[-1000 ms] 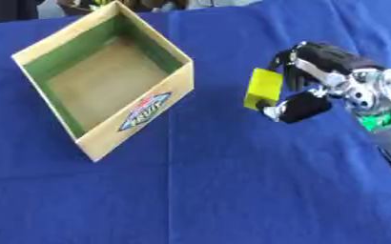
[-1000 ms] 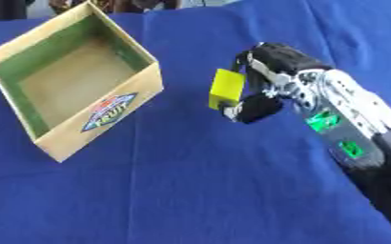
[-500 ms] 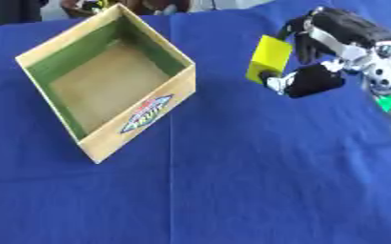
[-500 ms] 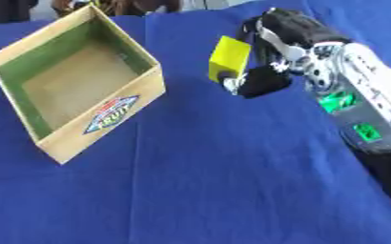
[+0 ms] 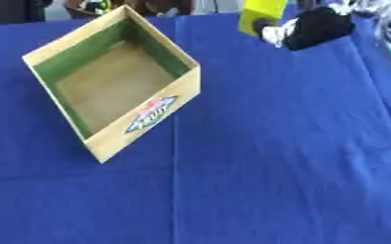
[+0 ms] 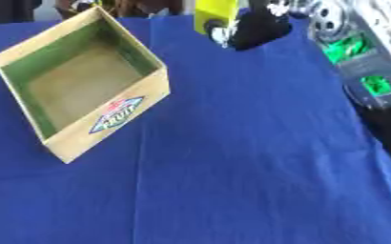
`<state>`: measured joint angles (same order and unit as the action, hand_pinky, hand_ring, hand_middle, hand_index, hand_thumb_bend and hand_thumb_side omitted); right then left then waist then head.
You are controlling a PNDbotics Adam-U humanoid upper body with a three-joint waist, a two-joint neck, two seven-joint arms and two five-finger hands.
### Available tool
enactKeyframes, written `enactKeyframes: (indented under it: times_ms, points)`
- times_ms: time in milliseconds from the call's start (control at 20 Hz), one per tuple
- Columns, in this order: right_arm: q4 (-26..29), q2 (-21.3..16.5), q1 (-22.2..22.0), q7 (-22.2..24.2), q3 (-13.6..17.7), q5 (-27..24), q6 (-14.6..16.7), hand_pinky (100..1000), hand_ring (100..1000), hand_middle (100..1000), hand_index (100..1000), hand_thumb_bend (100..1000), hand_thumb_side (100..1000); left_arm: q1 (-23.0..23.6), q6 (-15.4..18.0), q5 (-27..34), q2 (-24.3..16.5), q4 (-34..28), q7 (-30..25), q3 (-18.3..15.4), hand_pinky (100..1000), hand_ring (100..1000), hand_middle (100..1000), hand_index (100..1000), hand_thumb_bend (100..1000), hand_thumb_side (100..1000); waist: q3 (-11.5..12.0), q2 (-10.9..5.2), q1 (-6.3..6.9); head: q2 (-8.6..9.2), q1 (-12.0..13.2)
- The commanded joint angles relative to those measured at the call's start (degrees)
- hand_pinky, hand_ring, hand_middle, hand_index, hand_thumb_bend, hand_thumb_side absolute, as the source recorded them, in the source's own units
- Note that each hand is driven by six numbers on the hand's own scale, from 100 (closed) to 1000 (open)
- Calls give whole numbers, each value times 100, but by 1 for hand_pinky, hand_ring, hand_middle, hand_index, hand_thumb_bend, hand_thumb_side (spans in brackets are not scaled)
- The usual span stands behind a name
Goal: Pick up objects on the table and place them in the box.
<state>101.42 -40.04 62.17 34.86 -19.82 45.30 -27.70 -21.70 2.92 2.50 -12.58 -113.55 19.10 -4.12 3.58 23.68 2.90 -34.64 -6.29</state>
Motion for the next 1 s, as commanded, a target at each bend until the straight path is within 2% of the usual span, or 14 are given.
enactKeyframes:
  times_ms: [50,250,450,600,700,750,800,1000]
  points:
    - [-324,247,401,23,0,97,26,523,466,350,374,100,443,-50,0,14,-145,-104,-15,12,695,722,713,860,100,940,71,-138,-40,40,-65]
    - [-840,665,836,-35,-63,303,85,522,464,347,370,100,442,-84,8,25,-146,-104,-20,16,695,723,714,860,100,939,224,-79,-105,98,-171]
    - [-1266,913,1027,-190,-79,431,222,521,460,342,365,100,437,-106,15,30,-146,-104,-18,12,695,723,715,860,100,939,289,-41,-126,136,-228]
    - [-1605,1231,1268,-303,-23,572,146,518,458,340,364,100,436,-196,33,44,-139,-104,-27,26,695,724,715,860,100,938,551,56,-208,241,-411]
    - [-1878,1490,1385,-388,4,733,109,517,457,339,363,100,435,-220,38,55,-131,-104,-29,29,696,723,714,860,100,938,640,91,-237,282,-464]
    - [-2015,1605,1434,-449,21,816,116,516,455,337,362,100,537,-228,39,59,-128,-104,-28,29,695,723,713,860,100,993,670,106,-244,295,-484]
    - [-2152,1724,1482,-522,50,899,132,515,454,336,361,100,430,-240,40,64,-120,-104,-26,30,695,723,713,860,100,937,706,127,-246,310,-519]
    - [-2682,2166,1568,-850,158,1226,254,512,454,335,360,100,430,-266,42,84,-94,-104,-11,26,695,722,712,859,100,936,780,169,-234,341,-611]
